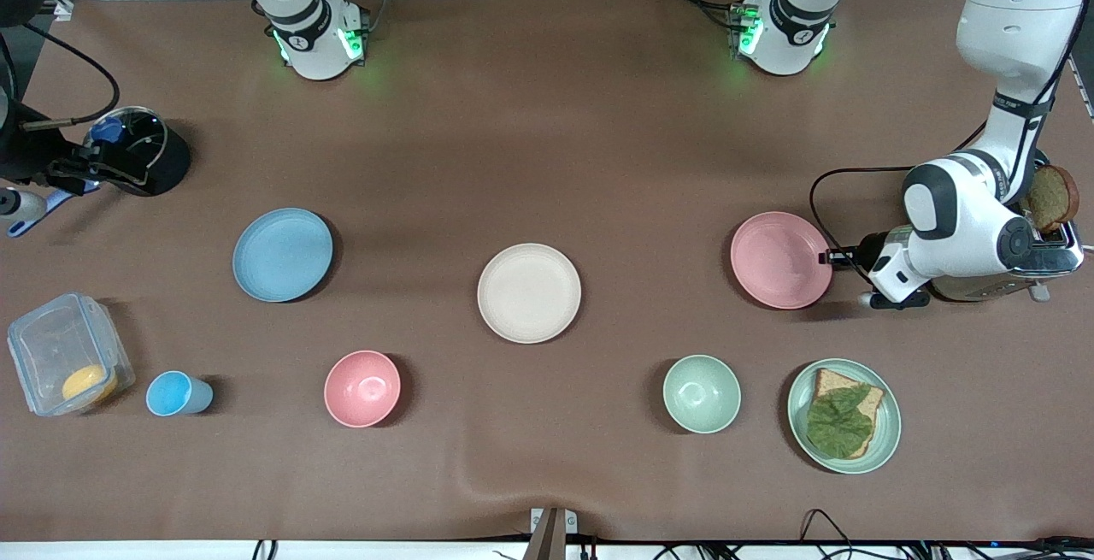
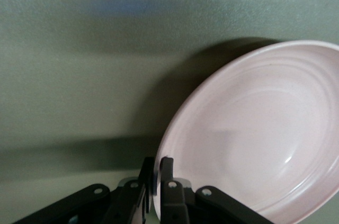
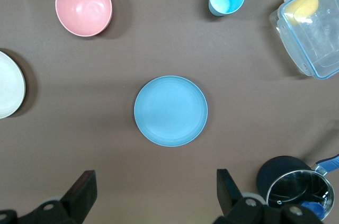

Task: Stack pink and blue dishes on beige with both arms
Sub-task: 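Close the left gripper on the pink plate's rim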

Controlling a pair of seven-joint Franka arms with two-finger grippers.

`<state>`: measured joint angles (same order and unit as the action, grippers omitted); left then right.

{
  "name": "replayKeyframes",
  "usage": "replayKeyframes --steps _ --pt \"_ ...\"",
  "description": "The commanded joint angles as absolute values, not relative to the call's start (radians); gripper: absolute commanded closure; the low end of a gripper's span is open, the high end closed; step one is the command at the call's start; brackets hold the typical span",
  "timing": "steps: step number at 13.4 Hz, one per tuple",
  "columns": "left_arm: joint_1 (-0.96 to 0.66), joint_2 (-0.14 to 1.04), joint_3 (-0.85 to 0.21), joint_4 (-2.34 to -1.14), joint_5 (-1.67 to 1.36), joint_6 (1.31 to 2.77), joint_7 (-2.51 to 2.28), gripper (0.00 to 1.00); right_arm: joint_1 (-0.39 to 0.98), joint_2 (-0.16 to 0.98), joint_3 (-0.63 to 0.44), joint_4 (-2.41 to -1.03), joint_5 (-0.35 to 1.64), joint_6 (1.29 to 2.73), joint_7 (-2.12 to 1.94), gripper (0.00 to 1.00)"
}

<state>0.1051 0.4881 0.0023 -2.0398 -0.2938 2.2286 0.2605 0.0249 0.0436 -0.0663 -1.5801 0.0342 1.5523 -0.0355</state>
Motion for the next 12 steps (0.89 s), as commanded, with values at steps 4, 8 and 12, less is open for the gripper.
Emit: replayKeyframes --steps 4,8,12 --pt "0.107 0.454 -0.012 -1.860 -0.305 2.003 0.284 1.00 0.020 0.049 -0.063 -1.568 0.018 1.542 -0.026 0.00" --pt "0.100 0.456 -0.041 -1.735 -0.307 1.908 0.270 1.00 0.020 0.049 -0.063 -1.568 0.018 1.543 -0.026 0.00" --pt "0.089 0.462 -0.116 -1.658 -0.313 1.908 0.262 1.00 0.020 0.049 -0.063 -1.568 0.018 1.542 -0.026 0.00"
